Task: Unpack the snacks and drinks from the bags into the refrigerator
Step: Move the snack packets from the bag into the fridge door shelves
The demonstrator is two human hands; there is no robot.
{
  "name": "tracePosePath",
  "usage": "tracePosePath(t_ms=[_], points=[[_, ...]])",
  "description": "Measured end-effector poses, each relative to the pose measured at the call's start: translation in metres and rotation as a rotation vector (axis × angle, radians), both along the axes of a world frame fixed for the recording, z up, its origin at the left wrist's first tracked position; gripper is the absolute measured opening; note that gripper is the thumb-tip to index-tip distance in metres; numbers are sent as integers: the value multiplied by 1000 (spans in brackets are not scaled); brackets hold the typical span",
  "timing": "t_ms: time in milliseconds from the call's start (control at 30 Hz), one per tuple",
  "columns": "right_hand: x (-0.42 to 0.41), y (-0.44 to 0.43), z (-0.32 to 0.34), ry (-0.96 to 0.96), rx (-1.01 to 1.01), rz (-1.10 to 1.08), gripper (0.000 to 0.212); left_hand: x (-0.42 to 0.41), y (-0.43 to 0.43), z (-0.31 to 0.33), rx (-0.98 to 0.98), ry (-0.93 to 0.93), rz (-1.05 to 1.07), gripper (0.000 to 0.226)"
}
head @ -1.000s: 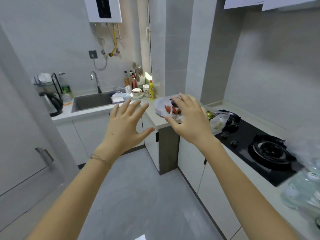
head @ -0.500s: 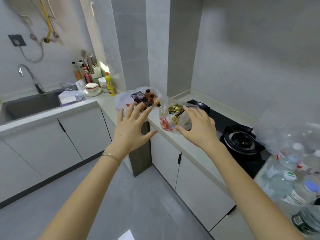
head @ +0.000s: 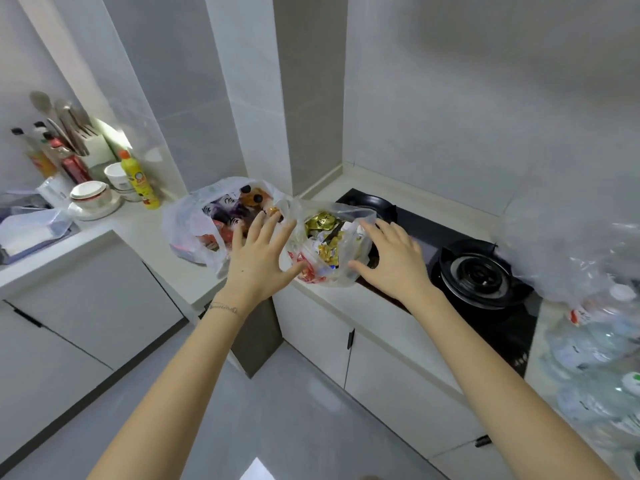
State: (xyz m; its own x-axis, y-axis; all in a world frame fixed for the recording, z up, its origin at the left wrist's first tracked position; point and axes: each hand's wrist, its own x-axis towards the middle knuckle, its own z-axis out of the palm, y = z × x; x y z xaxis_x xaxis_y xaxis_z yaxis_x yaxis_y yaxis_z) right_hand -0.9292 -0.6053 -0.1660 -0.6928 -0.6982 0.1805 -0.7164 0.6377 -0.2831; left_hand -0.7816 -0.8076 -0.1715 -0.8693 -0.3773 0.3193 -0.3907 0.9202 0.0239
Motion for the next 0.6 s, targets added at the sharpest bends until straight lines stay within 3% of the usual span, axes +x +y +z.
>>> tracePosePath(t_ms=[367, 600], points=[[-135, -83, -50, -73, 41, 26, 77, -132, -76, -54, 107, -126, -1, 94], [-200, -127, -82, -141, 86, 117, 74, -197, -101, -82, 165, -205, 44, 73]])
